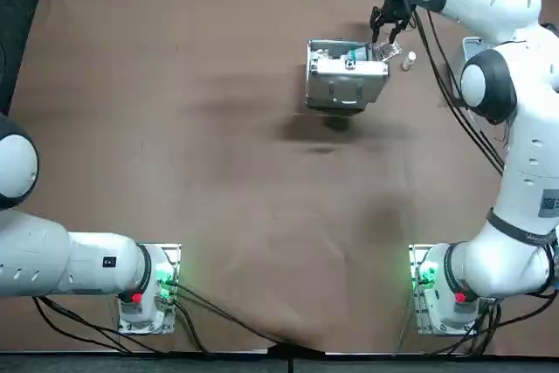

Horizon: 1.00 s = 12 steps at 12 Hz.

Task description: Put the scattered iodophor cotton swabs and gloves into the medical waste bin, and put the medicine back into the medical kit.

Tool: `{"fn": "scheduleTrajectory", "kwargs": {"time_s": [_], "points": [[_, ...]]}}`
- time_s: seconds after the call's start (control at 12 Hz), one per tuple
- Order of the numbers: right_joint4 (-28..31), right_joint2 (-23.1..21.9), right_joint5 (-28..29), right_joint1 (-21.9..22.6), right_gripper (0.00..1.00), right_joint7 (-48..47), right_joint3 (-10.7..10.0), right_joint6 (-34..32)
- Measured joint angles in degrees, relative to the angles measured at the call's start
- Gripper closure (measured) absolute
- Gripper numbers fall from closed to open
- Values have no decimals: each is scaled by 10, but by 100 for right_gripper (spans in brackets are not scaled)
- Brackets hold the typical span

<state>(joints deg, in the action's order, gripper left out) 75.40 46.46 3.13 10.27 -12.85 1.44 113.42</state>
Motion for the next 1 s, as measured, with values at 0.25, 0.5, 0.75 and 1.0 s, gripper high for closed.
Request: {"fn": "scheduleTrajectory", "kwargs": {"time_s": [0.25,0.5,0.75,1.0], "points": [[6,10,0,5,24,-20,0,2],[18,13,0,8,27,-27,0,3],[28,13,0,8,32,-30,0,5],[30,15,0,8,44,-31,0,10]]}}
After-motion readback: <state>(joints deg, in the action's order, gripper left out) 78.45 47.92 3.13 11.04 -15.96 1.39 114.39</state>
